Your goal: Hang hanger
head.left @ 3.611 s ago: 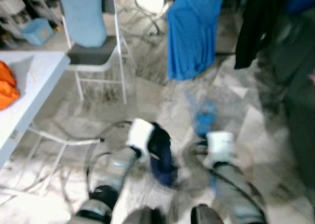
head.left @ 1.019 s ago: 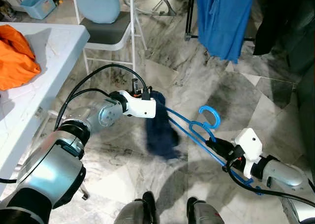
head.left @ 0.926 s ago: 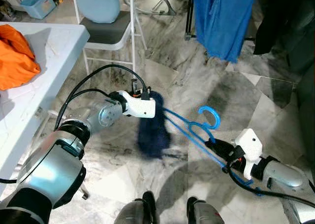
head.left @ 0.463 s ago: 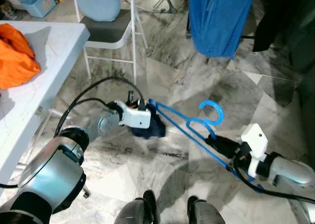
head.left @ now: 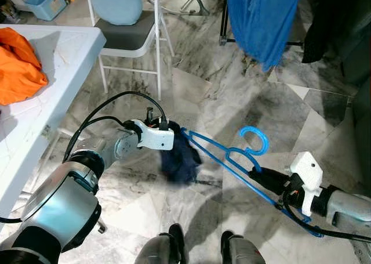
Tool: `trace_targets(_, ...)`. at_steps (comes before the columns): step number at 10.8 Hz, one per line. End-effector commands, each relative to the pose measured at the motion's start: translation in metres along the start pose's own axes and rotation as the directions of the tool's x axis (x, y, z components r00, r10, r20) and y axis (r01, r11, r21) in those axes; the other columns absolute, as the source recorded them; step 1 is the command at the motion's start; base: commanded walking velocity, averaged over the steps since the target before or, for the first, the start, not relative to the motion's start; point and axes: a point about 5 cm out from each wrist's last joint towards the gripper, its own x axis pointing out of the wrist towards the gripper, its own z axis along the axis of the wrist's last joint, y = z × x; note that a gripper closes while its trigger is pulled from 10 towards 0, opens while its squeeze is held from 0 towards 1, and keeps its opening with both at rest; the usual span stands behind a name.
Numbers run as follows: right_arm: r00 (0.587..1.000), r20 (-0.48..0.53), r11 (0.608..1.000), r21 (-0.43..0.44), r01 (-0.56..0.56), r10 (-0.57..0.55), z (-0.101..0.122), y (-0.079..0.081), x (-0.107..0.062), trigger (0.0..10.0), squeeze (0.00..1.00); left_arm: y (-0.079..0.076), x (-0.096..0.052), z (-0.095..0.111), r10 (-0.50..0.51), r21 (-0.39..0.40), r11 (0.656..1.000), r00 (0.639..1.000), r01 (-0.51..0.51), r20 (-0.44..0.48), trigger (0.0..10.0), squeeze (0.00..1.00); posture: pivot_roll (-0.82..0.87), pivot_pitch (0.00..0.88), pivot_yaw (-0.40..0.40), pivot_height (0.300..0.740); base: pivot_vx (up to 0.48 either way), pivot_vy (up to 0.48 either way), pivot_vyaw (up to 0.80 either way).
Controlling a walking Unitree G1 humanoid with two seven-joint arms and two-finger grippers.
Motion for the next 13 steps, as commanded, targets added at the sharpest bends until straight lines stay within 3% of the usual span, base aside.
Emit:
trace_targets(1,0.999,0.012,0.999,0.0,-0.039,0.039,0.003,0.006,0.003,10.0,0.0,0.001,-0.003,-0.007,-0.005,0.009,1.0,1.0,0.005,-0.029,10.0,0.0,-0.1,0.271,0.152,0.74,0.0,0.0,0.0)
trace_targets(5,0.997,0.009,0.997,0.012,-0.077,0.077,0.004,0.01,0.001,10.0,0.0,0.0,-0.004,-0.011,-0.006,-0.012,1.0,0.999,0.005,-0.048,10.0,0.0,-0.1,0.269,0.15,0.74,0.0,0.0,0.0)
trace_targets(8,0.998,0.02,0.998,0.003,-0.065,0.065,0.005,0.005,0.01,10.0,0.0,0.009,0.0,0.007,0.021,-0.072,0.997,0.997,-0.016,0.074,10.0,0.0,-0.1,0.267,0.151,0.74,0.0,0.0,0.0)
trace_targets(10,0.999,0.044,0.999,-0.035,-0.021,0.022,0.012,-0.002,0.019,10.0,0.0,0.016,-0.005,0.022,0.085,-0.202,0.979,0.964,-0.034,0.253,10.0,0.0,-0.09,0.271,0.156,0.74,0.0,0.0,0.0)
trace_targets(12,1.0,0.024,0.999,-0.034,-0.012,0.013,0.007,-0.004,0.024,10.0,0.0,0.026,-0.014,0.027,0.185,-0.224,0.968,0.921,-0.112,0.341,10.0,0.0,-0.08,0.269,0.152,0.74,0.0,0.0,0.0)
trace_targets(13,1.0,0.016,1.0,-0.01,-0.011,0.011,-0.001,-0.005,0.029,10.0,0.0,0.044,-0.02,0.03,0.303,-0.293,0.936,0.872,-0.196,0.384,10.0,0.0,-0.07,0.269,0.147,0.74,0.0,0.0,0.0)
